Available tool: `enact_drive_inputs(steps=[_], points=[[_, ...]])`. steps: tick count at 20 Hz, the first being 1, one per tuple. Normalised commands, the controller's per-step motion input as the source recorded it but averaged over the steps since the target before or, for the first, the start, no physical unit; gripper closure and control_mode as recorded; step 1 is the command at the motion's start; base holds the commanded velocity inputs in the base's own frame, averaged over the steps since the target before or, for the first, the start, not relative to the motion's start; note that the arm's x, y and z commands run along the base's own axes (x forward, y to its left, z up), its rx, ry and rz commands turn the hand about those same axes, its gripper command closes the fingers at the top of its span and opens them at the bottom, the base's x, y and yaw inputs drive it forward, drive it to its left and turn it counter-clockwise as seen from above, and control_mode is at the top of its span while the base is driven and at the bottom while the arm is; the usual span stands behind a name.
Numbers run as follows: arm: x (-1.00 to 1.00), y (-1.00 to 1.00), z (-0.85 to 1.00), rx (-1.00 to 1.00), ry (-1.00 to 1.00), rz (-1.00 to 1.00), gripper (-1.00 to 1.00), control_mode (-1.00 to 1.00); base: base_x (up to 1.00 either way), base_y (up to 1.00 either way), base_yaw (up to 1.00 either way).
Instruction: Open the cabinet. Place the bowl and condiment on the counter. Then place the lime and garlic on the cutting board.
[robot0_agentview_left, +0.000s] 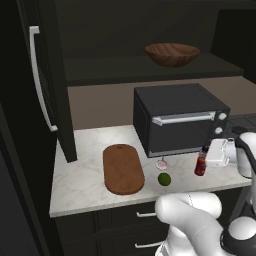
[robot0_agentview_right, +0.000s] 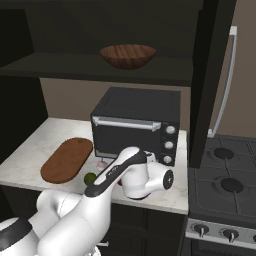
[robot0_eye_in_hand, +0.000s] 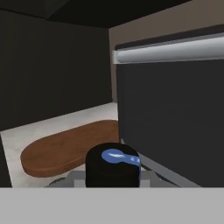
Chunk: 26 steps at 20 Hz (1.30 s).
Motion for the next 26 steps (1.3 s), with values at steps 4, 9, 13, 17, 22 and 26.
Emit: enact_drive_inputs(steps=[4,9,13,17,22,26], points=[[0.13,-0.02,-0.12,0.0,0.0,0.0,1.0,-1.0,0.0,0.0,0.0],[0.12,-0.02,-0.12,0.0,0.0,0.0,1.0,-1.0,0.0,0.0,0.0],[0.13,-0.03,-0.11,0.0,0.0,0.0,1.0,-1.0,0.0,0.0,0.0],[0.11,-0.02,-0.12,0.0,0.0,0.01,1.0,-1.0,0.0,0.0,0.0],[0.1,-0.01,-0.14,0.0,0.0,0.01,1.0,-1.0,0.0,0.0,0.0],[0.11,-0.01,-0.14,0.0,0.0,0.0,1.0,-1.0,0.0,0.0,0.0]])
